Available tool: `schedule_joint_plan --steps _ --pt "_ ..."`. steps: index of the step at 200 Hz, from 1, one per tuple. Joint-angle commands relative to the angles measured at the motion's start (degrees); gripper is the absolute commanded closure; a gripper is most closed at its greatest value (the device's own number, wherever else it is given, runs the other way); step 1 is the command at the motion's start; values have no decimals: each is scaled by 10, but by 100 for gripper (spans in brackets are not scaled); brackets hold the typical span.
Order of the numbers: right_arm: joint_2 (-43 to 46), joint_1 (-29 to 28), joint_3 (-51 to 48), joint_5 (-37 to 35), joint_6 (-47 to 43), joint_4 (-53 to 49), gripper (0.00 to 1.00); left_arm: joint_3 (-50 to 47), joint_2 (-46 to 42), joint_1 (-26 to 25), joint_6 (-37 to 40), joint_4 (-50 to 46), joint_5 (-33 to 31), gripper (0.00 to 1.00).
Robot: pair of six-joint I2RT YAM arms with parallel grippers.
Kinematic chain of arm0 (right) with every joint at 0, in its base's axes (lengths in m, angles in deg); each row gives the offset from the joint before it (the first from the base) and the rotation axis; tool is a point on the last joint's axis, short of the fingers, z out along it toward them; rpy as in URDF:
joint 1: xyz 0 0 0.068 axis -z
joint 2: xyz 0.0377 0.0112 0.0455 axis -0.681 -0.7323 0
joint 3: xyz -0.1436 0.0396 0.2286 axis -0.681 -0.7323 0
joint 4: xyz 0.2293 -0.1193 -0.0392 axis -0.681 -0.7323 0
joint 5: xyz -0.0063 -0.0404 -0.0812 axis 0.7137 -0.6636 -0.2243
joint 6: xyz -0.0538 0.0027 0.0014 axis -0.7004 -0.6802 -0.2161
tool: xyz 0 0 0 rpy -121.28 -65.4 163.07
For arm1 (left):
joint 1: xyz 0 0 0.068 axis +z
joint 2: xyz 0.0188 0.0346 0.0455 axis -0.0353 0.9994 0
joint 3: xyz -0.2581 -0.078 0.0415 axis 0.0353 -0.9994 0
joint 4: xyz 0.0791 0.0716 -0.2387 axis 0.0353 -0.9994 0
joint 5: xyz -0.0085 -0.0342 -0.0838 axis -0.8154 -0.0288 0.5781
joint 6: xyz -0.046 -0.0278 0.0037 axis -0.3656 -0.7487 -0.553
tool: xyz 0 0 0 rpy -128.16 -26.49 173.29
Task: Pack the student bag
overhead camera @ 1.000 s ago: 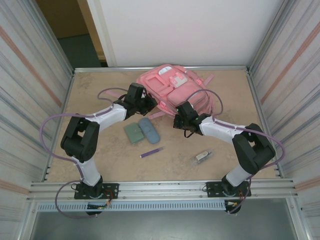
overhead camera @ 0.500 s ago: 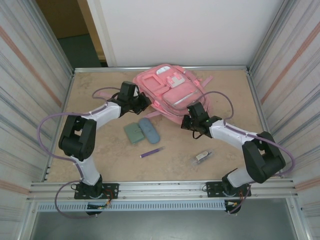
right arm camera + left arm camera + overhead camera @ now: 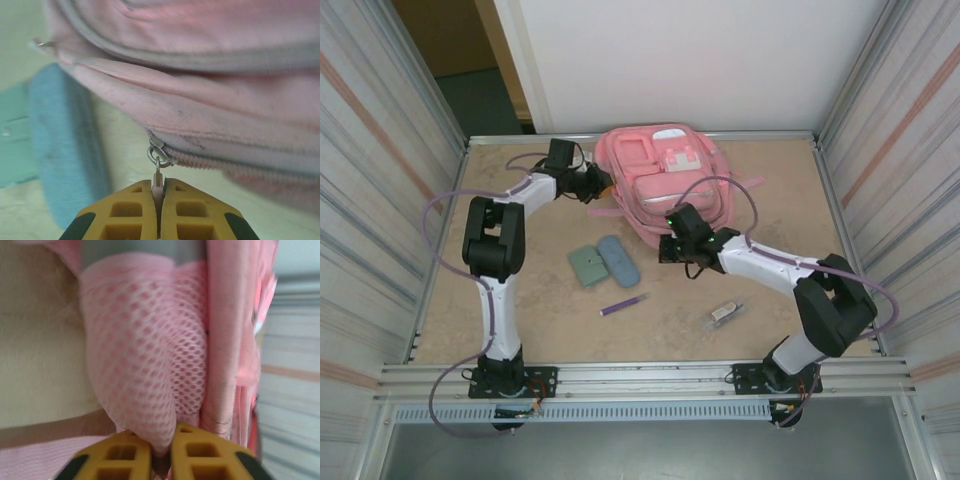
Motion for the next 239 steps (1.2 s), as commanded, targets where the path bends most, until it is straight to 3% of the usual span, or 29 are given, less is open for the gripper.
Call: schedule_joint_plan --steps 1,12,26,67,91,112,133,185,209,239 --pt "-12 -22 47 19 8 5 100 10 24 19 -43 57 91 72" --pt "-23 -21 56 29 15 19 100 -6 7 26 -31 42 79 61" --pt "-39 -15 75 35 23 12 100 -47 -33 34 -3 11 54 54" --pt "-65 -10 99 75 11 21 100 -258 -218 54 15 -16 -11 50" --pt "-70 -7 103 108 -4 29 100 -342 -304 18 -17 16 -20 50" --pt "-75 -5 112 129 -24 26 100 -392 -357 -40 -61 60 -83 46" --pt "-73 -8 109 140 -25 36 100 -418 -364 -77 -99 152 -115 45" --pt "-85 -29 119 142 -39 48 100 -361 -287 -111 -127 183 -120 46" --pt "-88 -33 119 125 -42 37 100 -357 -281 -122 -135 179 -150 60" --pt "-72 -24 96 112 -50 38 100 -352 -284 -124 -119 170 -159 98"
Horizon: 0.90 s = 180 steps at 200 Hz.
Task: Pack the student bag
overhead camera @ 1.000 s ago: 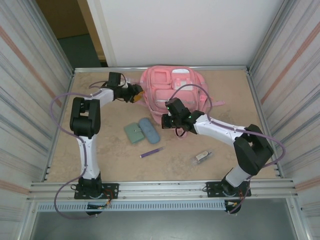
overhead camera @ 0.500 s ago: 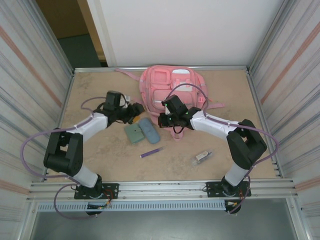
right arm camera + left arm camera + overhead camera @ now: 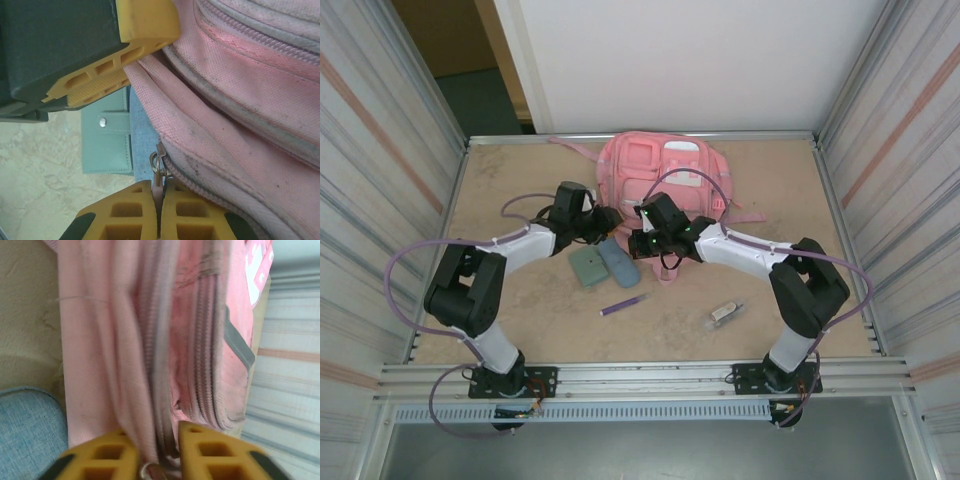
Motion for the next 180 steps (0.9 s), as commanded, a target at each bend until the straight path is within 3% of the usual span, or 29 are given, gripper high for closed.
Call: schedule_joint_plan --steps 1,28,86,138,149,162,180 --pt "14 3 2 -3 -26 21 100 22 -3 -5 12 8 -22 98" --pt "33 24 -11 -5 -50 -26 100 50 3 10 50 -34 -21 100" --pt "125 105 -141 -23 -58 -54 100 127 81 42 95 -46 20 100" --pt "156 115 -163 -17 -65 -33 100 312 207 43 161 -124 56 98" --pt "142 110 -145 -5 -56 -23 100 358 236 41 179 -144 38 94" --pt "119 100 -103 13 -35 -34 100 404 283 33 198 -158 12 81" --pt "89 69 -50 22 -20 -25 100 431 314 30 187 -143 38 65"
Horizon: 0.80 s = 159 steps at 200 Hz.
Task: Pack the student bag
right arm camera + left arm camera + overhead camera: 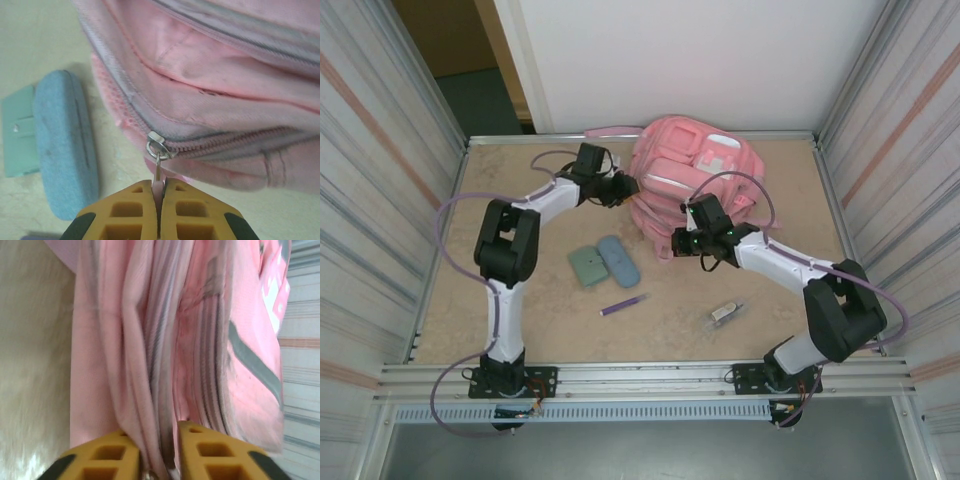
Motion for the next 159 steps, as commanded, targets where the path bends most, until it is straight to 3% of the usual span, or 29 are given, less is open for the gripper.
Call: schedule_joint_plan --steps 1,28,73,97,136,159 --pt "-27 -44 69 44 20 -14 100 45 39 6 31 19 -20 64" --pt "-89 -70 142 48 13 -18 100 -18 3 18 -4 42 -7 55" --pt "-135 -76 165 79 49 30 100 -239 -213 52 13 30 -71 43" --pt "-155 -91 176 82 50 45 100 -321 -290 50 -2 45 -57 40" --pt "-172 -102 189 95 53 38 100 -341 -277 17 -49 89 -21 40" --pt "-170 -103 180 95 54 39 100 -316 -244 -8 -51 89 -30 40"
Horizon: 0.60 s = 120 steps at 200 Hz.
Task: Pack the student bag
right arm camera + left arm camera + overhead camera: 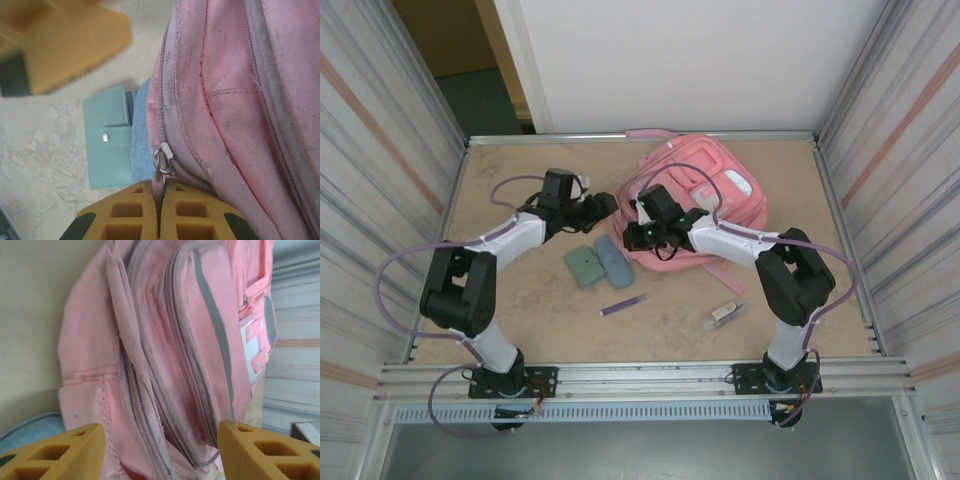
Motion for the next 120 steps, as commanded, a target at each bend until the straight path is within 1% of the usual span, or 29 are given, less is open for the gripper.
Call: schedule_joint_plan --steps 1,13,18,25,35,55,77,98,120 --pt "1 -9 11 22 8 21 100 12 31 -19 -20 15 8 40" --pt "6 -10 10 21 10 15 100 21 47 -27 -38 18 10 41" --pt "8 -11 5 19 10 18 100 23 52 -29 -44 21 13 43" --pt "14 -12 -2 14 10 26 100 26 55 -32 -48 23 12 48" --pt "15 -12 -10 9 10 31 100 28 55 -34 -47 20 2 57" --pt "18 -6 -6 6 11 3 100 25 45 -36 -46 11 -25 80" --pt "48 0 -40 -28 10 -3 100 31 33 -33 -19 5 -37 100" --pt "75 8 -82 -38 -1 -4 100 52 42 -24 4 -13 -50 100" --pt "107 13 -126 -64 -13 -29 100 70 72 -8 -5 9 -19 100"
